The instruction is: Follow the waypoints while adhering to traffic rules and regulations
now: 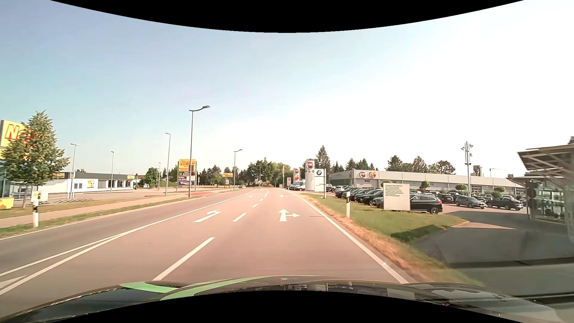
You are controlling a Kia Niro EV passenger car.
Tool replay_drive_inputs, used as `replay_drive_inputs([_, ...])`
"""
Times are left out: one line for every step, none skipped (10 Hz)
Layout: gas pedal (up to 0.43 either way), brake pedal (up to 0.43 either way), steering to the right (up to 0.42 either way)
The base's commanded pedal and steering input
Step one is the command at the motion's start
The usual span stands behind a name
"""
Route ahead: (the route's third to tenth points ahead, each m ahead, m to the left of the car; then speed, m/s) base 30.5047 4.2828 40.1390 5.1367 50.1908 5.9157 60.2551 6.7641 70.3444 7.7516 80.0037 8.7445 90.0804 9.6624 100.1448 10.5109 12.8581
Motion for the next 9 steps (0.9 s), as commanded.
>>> replay_drive_inputs([0.098, 0.000, -0.010])
replay_drive_inputs([0.098, 0.000, -0.009])
replay_drive_inputs([0.098, 0.000, -0.008])
replay_drive_inputs([0.098, 0.000, -0.008])
replay_drive_inputs([0.098, 0.000, -0.008])
replay_drive_inputs([0.098, 0.000, -0.008])
replay_drive_inputs([0.098, 0.000, -0.007])
replay_drive_inputs([0.098, 0.000, -0.006])
replay_drive_inputs([0.098, 0.000, -0.006])
